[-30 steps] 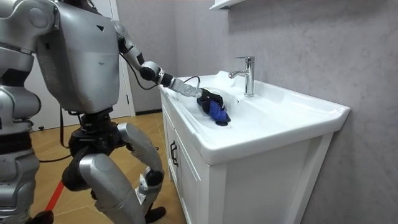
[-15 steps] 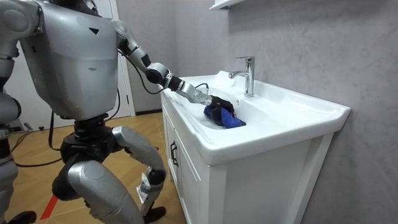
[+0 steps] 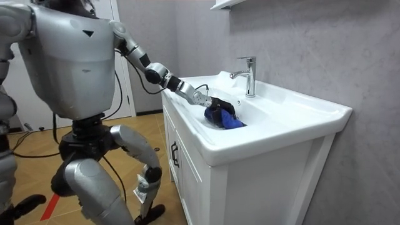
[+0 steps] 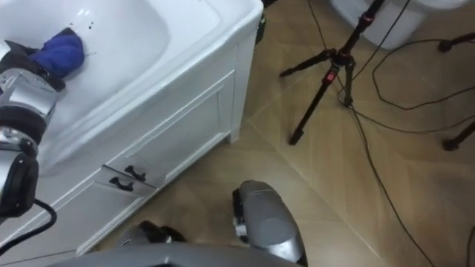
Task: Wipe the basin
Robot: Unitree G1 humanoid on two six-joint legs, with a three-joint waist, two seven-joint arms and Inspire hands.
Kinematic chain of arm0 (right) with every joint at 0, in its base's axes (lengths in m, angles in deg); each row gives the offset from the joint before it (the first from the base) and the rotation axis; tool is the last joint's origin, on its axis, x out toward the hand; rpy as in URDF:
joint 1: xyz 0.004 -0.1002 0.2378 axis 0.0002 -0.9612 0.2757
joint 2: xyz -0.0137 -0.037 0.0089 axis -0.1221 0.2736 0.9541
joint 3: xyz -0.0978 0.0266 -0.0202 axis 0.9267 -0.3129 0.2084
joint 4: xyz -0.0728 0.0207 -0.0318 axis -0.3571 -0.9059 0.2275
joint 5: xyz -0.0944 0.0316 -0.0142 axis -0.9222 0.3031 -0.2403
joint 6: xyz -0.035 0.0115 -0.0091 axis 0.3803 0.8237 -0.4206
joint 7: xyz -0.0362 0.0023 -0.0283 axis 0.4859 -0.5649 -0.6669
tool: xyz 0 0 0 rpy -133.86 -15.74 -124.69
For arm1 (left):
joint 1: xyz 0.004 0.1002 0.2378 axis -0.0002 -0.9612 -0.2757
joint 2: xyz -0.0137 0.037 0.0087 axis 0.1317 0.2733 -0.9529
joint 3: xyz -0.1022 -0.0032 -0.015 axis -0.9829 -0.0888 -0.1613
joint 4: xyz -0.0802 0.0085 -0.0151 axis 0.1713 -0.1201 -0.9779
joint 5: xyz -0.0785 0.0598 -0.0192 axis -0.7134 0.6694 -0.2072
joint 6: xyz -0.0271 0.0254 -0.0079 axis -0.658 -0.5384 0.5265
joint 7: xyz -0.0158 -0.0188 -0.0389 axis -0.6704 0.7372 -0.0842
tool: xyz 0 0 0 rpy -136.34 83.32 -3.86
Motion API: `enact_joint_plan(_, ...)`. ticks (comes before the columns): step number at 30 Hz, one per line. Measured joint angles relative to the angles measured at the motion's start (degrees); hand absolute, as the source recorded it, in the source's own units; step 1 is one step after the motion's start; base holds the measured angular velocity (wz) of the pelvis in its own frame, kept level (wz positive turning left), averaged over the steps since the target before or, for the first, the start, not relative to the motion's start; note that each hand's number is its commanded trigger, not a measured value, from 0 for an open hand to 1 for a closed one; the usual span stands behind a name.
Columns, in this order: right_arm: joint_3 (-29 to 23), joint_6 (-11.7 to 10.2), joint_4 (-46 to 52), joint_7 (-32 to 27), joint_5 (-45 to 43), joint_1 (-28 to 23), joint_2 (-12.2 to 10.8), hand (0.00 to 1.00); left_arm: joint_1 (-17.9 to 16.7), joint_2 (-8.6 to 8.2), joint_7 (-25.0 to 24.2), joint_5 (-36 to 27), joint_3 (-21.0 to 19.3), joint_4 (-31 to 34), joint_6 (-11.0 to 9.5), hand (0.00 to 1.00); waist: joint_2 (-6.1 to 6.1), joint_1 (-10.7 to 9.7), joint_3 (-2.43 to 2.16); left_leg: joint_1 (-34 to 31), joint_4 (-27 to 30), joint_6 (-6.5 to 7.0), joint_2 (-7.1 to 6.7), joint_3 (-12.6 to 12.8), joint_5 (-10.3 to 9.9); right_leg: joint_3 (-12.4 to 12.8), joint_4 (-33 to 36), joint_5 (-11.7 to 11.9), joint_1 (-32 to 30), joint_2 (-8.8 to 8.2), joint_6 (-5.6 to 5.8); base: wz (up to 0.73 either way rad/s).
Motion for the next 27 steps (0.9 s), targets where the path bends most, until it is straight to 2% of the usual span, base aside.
enact_joint_plan(1, 0.0, -0.1, 0.0, -0.3, 0.8, 0.1, 0.0, 0.00, 0.3, -0.18, 0.6, -0.5, 0.9, 0.1, -0.6, 1.00, 0.02, -0.2, 0.12, 0.1, 1.3, -0.29, 1.60, 1.8, 0.0, 0.1, 1.0, -2.0, -1.0, -0.20, 0.49, 0.38)
enact_joint_plan(2, 0.0, -0.7, 0.2, -0.9, 1.9, 0.1, -0.1, 0.00, 0.5, -0.66, 0.9, -1.7, 1.4, 0.7, -0.7, 1.00, 0.11, -0.2, 0.18, -0.3, 1.7, -0.71, 2.01, 1.4, 0.8, 3.1, 0.5, -2.0, -1.8, 2.80, -0.67, 0.20)
enact_joint_plan(3, -0.2, -1.1, 0.2, -1.0, 2.0, 0.1, 0.0, 0.00, 0.5, -1.10, 1.1, -2.4, 1.7, 1.1, -1.0, 1.00, 0.12, -0.2, 0.17, -0.5, 1.5, -0.84, 2.00, 0.6, 2.0, 4.5, 0.1, -1.7, -2.0, 4.32, -1.12, 0.00)
enact_joint_plan(4, -0.4, -1.3, 0.4, -1.5, 1.9, 0.2, 0.3, 0.00, 0.6, -1.99, 1.4, -3.2, 2.0, 1.6, -1.7, 1.00, 0.12, -0.2, 0.16, -0.8, 2.4, -0.99, 1.58, -2.4, 4.1, 7.2, -0.6, -1.3, -2.1, 6.77, -1.87, -0.11)
enact_joint_plan(5, -0.4, -1.3, 0.7, -1.9, 1.9, 0.2, 0.6, 0.00, 1.0, -2.70, 1.7, -3.3, 1.9, 1.8, -2.0, 1.00, -0.20, -0.3, 0.16, -1.4, 3.6, -1.75, 1.66, -4.0, 5.9, 10.1, -1.5, -0.6, -2.2, 9.11, -2.48, -0.16)
enact_joint_plan(6, -0.3, -1.2, 0.9, -2.0, 2.1, 0.1, 0.8, 0.00, 1.1, -3.06, 1.8, -3.3, 1.8, 1.8, -2.1, 1.00, -0.28, -0.5, 0.14, -2.1, 4.3, -2.05, 1.64, -4.9, 6.9, 11.4, -1.9, -0.2, -2.0, 10.14, -2.66, -0.16)
enact_joint_plan(7, 0.1, -1.1, 1.7, -2.0, 2.8, -0.4, 1.6, 0.00, 1.5, -3.70, 1.8, -3.3, 1.5, 1.8, -2.1, 1.00, -0.31, -0.7, 0.13, -3.1, 5.3, -2.76, 0.88, -6.6, 8.0, 14.5, -2.8, 0.5, -1.8, 11.86, -2.83, -0.07)
enact_joint_plan(8, 0.6, -0.9, 2.2, -2.4, 3.8, -0.8, 2.3, 0.00, 1.7, -4.18, 1.8, -3.4, 1.0, 1.8, -2.2, 1.00, -0.36, -1.0, 0.14, -4.2, 5.8, -2.92, -0.61, -8.6, 7.7, 17.5, -3.5, 1.0, -1.9, 13.06, -2.72, 0.00)
enact_joint_plan(9, 0.9, -0.7, 2.1, -2.5, 4.4, -0.9, 2.5, 0.00, 1.7, -4.35, 1.8, -3.4, 0.7, 1.8, -2.3, 1.00, -0.36, -1.2, 0.14, -4.8, 5.6, -2.78, -1.44, -9.2, 7.5, 19.0, -4.0, 1.7, -2.0, 13.62, -2.49, 0.08)
enact_joint_plan(11, 1.8, -0.7, 2.0, -2.8, 6.1, -1.0, 2.8, 0.00, 1.7, -5.09, 1.8, -4.6, 0.7, 3.0, -3.0, 1.00, -0.36, -1.2, 0.14, -6.6, 3.4, -2.77, -3.25, -9.7, 7.5, 26.0, -6.4, 3.3, -1.8, 16.59, -1.84, 0.11)
enact_joint_plan(12, 1.8, -0.7, 2.0, -2.8, 6.4, -1.0, 2.8, 0.00, 1.7, -5.33, 1.8, -4.9, 0.7, 3.4, -3.1, 1.00, -0.26, -1.2, 0.16, -6.8, 2.3, -2.77, -3.50, -9.7, 7.5, 27.5, -7.1, 3.8, -1.6, 17.40, -1.56, 0.12)
enact_joint_plan(13, 2.0, -0.9, 2.0, -2.9, 6.9, -0.9, 2.7, 0.00, 1.7, -5.78, 1.7, -5.7, 0.7, 4.5, -3.5, 1.00, -0.14, -1.2, 0.20, -6.9, -0.4, -2.81, -4.19, -10.1, 7.6, 30.5, -8.3, 4.5, -1.1, 18.71, -1.08, 0.11)
enact_joint_plan(14, 2.0, -1.1, 2.0, -2.9, 7.0, -0.9, 2.8, 0.00, 1.7, -6.04, 1.7, -6.2, 0.7, 5.0, -3.9, 1.00, -0.07, -1.2, 0.22, -6.9, -1.8, -2.83, -4.56, -10.4, 7.6, 31.8, -8.8, 4.7, -0.9, 19.34, -0.77, 0.15)
enact_joint_plan(15, 1.9, -1.4, 2.0, -2.9, 7.4, -0.8, 2.8, 0.00, 1.8, -6.60, 1.7, -7.3, 0.7, 5.9, -4.9, 1.00, 0.11, -1.2, 0.23, -6.1, -5.2, -2.88, -5.27, -10.6, 7.6, 34.3, -9.1, 5.1, -0.6, 20.42, -0.05, 0.06)
enact_joint_plan(16, 2.0, -1.5, 1.9, -2.9, 7.7, -0.7, 3.3, 0.00, 1.6, -7.44, 1.4, -7.9, 0.7, 6.2, -6.2, 1.00, 1.20, -0.8, 0.05, -4.2, -7.8, -2.80, -4.72, -10.5, 7.2, 34.5, -9.1, 4.8, -1.0, 21.19, 0.81, -0.14)
enact_joint_plan(17, 2.5, -2.3, 1.9, -3.1, 8.5, -0.5, 3.6, 0.00, 1.8, -7.91, 1.0, -8.8, 0.9, 6.2, -6.9, 1.00, 1.54, -0.1, 0.18, -2.3, -7.7, -2.35, -2.97, -7.9, 6.0, 29.5, -7.8, 4.3, -1.5, 19.37, 0.92, -0.29)
enact_joint_plan(18, 3.0, -3.0, 2.0, -3.3, 8.7, -0.4, 3.6, 0.00, 1.8, -7.92, 1.0, -9.5, 0.9, 6.1, -7.3, 1.00, 0.88, 0.2, 0.17, -1.6, -6.5, -1.95, -2.47, -5.9, 5.1, 23.5, -6.7, 4.1, -2.2, 15.96, 0.28, -0.46)
enact_joint_plan(19, 3.8, -4.0, 2.1, -3.1, 8.7, -0.5, 3.6, 0.00, 1.8, -7.80, 1.1, -11.2, 0.9, 5.8, -8.4, 1.00, 0.25, 0.6, 0.43, -0.8, -3.8, -1.64, -1.33, -3.6, 3.0, 11.6, -5.0, 3.5, -2.3, 9.98, -0.94, -0.43)
enact_joint_plan(20, 4.3, -4.2, 2.1, -3.0, 8.5, -0.5, 3.5, 0.00, 1.8, -7.37, 1.3, -13.4, 0.9, 5.6, -9.5, 1.00, 0.07, 0.6, 0.33, -0.9, -1.5, -1.21, -0.34, -2.7, 1.5, 5.6, -3.6, 2.3, -2.2, 6.67, -2.09, -0.41)
enact_joint_plan(21, 4.5, -4.2, 2.2, -2.8, 8.5, -0.5, 3.4, 0.00, 1.8, -7.07, 1.5, -14.4, 0.9, 5.6, -10.0, 1.00, 0.06, 0.6, 0.34, -1.0, -0.9, -1.10, 0.10, -2.5, 1.0, 4.2, -3.3, 2.1, -2.2, 5.75, -2.11, -0.29)
enact_joint_plan(22, 5.4, -4.2, 2.3, -2.2, 8.4, -0.6, 3.2, 0.00, 1.8, -6.64, 1.9, -15.1, 0.9, 5.5, -10.5, 1.00, -0.15, 0.3, 0.35, -1.0, -0.6, -0.89, 0.20, -2.0, 0.8, 2.5, -3.1, 1.6, -2.2, 4.39, -1.51, -0.21)
enact_joint_plan(23, 6.0, -3.9, 2.3, -1.8, 8.4, -0.8, 3.2, 0.00, 1.8, -6.40, 2.3, -15.1, 0.9, 5.5, -10.5, 1.00, -0.12, -0.1, 0.38, -1.0, -0.6, -0.86, 0.53, -1.3, 0.8, 1.9, -3.4, 1.3, -2.2, 3.89, -1.14, -0.14)
enact_joint_plan(27, 6.5, -3.2, 2.2, -1.2, 8.5, -1.3, 3.5, 0.00, 1.9, -6.16, 3.4, -15.1, 0.9, 5.7, -10.7, 1.00, -0.03, -1.2, 0.56, -1.7, -0.5, -1.07, 0.88, -1.4, 1.1, 3.4, -4.2, 1.5, -3.0, 4.94, -0.92, 0.01)
